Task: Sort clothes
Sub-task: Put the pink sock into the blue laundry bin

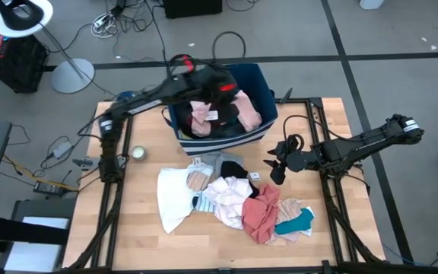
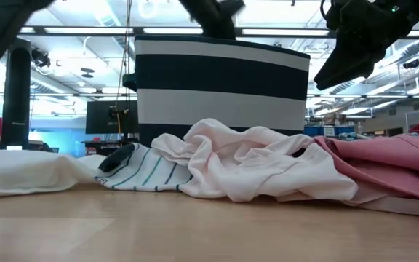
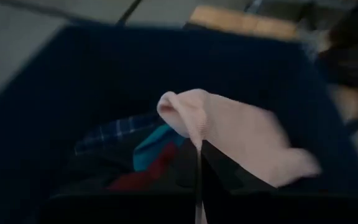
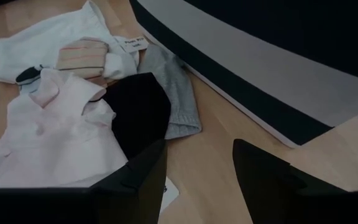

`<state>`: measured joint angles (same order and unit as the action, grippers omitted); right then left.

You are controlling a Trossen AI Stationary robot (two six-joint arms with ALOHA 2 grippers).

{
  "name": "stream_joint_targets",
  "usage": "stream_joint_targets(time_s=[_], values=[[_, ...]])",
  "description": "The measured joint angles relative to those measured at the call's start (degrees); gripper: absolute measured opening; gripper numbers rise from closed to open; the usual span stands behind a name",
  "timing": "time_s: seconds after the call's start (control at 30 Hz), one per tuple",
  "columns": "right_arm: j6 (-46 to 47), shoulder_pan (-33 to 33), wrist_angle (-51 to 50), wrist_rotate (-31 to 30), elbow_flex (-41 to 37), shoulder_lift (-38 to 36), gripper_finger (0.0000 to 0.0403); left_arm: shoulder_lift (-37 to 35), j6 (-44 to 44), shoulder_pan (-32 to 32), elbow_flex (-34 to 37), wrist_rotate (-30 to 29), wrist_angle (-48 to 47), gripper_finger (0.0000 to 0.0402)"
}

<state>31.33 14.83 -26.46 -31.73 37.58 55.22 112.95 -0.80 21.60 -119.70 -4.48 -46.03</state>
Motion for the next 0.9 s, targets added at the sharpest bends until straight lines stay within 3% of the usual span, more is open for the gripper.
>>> stream_joint_targets(time_s=[0.27,0.6,0.9], values=[[0.0,-0.01,-0.5,-0.03,0.0,0.0,0.0185,7.59,-3.94,2.19,0.0,3.71,-1.24,0.0022],[0.0,-0.02,-0.57,-0.08,0.0,0.0,0.0185,9.6,-3.72,2.35,-0.24,4.16,-6.41,0.0122],[0.0,0.0,-0.73,-0.13,0.0,0.0,0.0185,9.24,-1.05,1.24,-14.07,4.1,-22.77,0.0136]])
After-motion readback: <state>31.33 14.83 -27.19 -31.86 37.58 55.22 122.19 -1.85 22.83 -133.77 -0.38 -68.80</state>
